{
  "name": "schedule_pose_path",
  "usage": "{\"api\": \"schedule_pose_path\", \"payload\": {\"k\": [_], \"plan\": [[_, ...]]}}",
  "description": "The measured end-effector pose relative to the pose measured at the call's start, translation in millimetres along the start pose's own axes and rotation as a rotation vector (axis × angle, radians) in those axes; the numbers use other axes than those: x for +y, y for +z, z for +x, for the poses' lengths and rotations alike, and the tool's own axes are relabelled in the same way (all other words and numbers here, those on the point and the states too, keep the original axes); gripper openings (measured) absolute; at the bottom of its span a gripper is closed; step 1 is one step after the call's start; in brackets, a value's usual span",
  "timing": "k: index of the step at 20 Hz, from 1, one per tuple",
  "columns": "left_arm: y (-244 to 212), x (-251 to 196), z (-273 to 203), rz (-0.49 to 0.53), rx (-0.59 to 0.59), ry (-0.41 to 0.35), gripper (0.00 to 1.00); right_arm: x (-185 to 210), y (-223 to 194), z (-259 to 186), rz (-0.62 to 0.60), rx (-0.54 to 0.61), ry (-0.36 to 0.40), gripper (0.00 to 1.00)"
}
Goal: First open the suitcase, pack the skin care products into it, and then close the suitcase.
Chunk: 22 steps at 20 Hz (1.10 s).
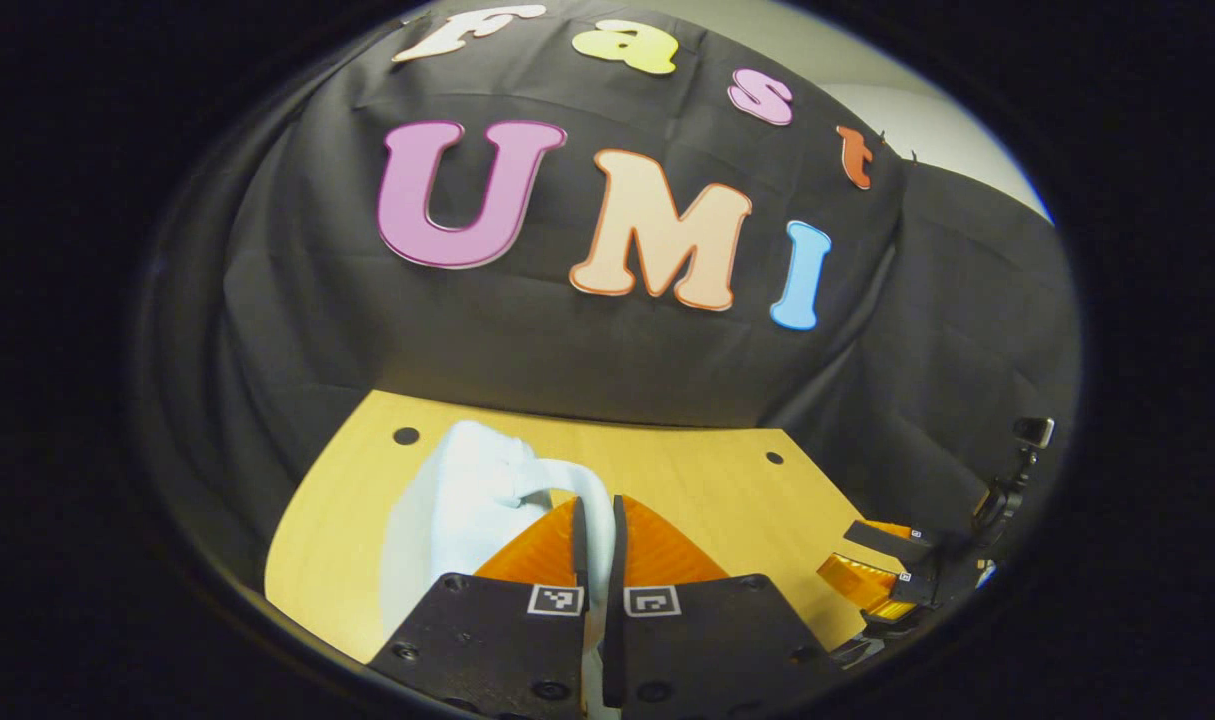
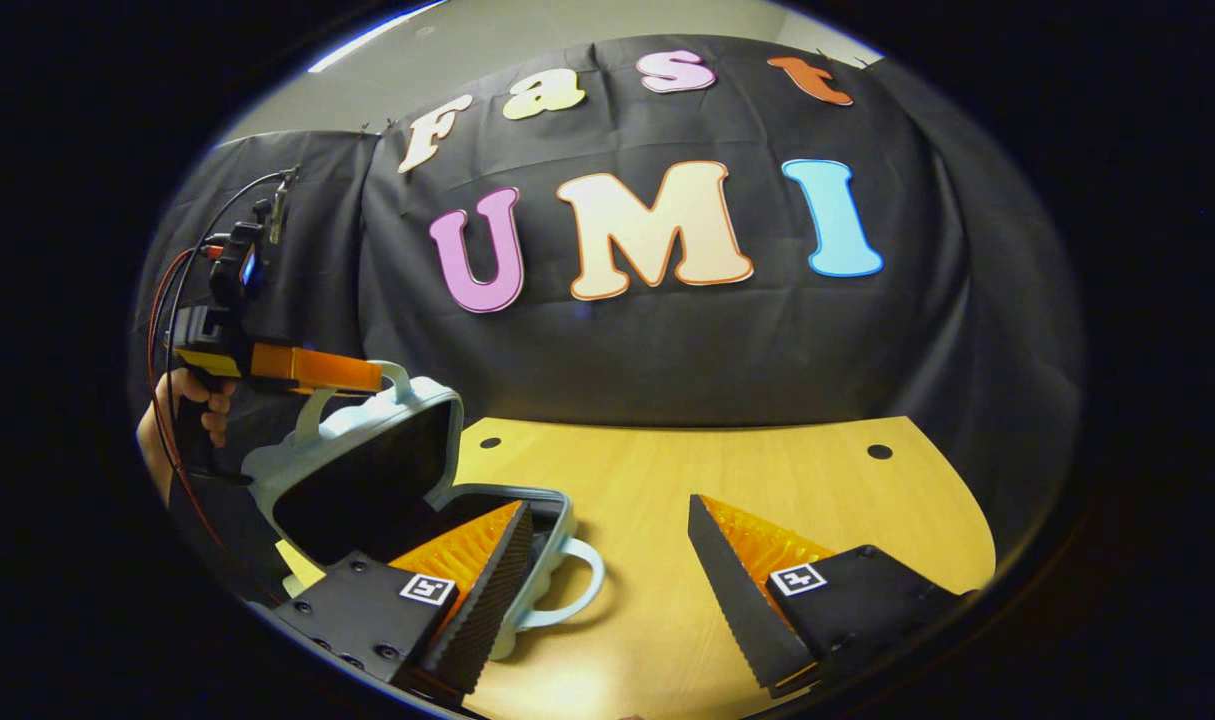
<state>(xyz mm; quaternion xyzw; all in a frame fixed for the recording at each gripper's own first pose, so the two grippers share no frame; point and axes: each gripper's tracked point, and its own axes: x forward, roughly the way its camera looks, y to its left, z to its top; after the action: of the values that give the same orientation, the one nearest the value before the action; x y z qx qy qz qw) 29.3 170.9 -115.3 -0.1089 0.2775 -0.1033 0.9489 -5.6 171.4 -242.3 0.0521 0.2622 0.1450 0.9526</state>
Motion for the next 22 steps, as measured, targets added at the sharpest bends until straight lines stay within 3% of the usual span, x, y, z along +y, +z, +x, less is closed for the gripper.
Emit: {"api": "schedule_pose_path", "payload": {"k": [3,4,5,6,8,10,15,17,18,21,22], "plan": [[-25.0,-28.1,21.2,0.002,0.058,-0.045,0.0,-16.8,-0.6,-10.1,-0.008,-0.001,-0.023,0.98],[-35.1,-35.8,28.3,0.006,0.079,-0.053,0.0,-21.8,-1.5,-13.5,-0.01,0.001,-0.03,0.94],[-44.4,-42.0,35.1,0.01,0.096,-0.055,0.0,-27.9,-2.0,-15.0,-0.012,0.002,-0.039,0.98],[-54.5,-48.2,40.8,0.018,0.119,-0.058,0.04,-35.3,-3.7,-19.7,-0.013,0.004,-0.048,0.94],[-71.9,-58.9,50.6,0.036,0.158,-0.055,0.0,-48.1,-4.2,-26.8,-0.01,0.005,-0.065,0.98],[-86.4,-66.6,59.4,0.055,0.188,-0.045,0.01,-61.4,-5.6,-33.0,-0.011,0.008,-0.081,0.94],[-119.2,-81.2,78.6,0.071,0.226,0.002,0.03,-87.9,-4.2,-45.7,-0.01,0.004,-0.087,0.94],[-126.3,-98.3,77.4,0.059,0.208,0.003,0.13,-95.6,0.7,-49.4,-0.022,-0.006,-0.07,0.98],[-121.6,-108.0,78.2,0.062,0.172,0.002,0.29,-98.2,5.2,-51.0,-0.031,-0.015,-0.058,0.94],[-81.9,-129.4,66.7,0.146,0.003,0.059,1.0,-103.8,31.3,-53.2,-0.042,-0.067,-0.026,0.98],[-62.9,-132.8,67.5,0.178,-0.056,0.087,0.96,-104.1,44.7,-54.0,-0.039,-0.099,-0.02,0.98]]}}
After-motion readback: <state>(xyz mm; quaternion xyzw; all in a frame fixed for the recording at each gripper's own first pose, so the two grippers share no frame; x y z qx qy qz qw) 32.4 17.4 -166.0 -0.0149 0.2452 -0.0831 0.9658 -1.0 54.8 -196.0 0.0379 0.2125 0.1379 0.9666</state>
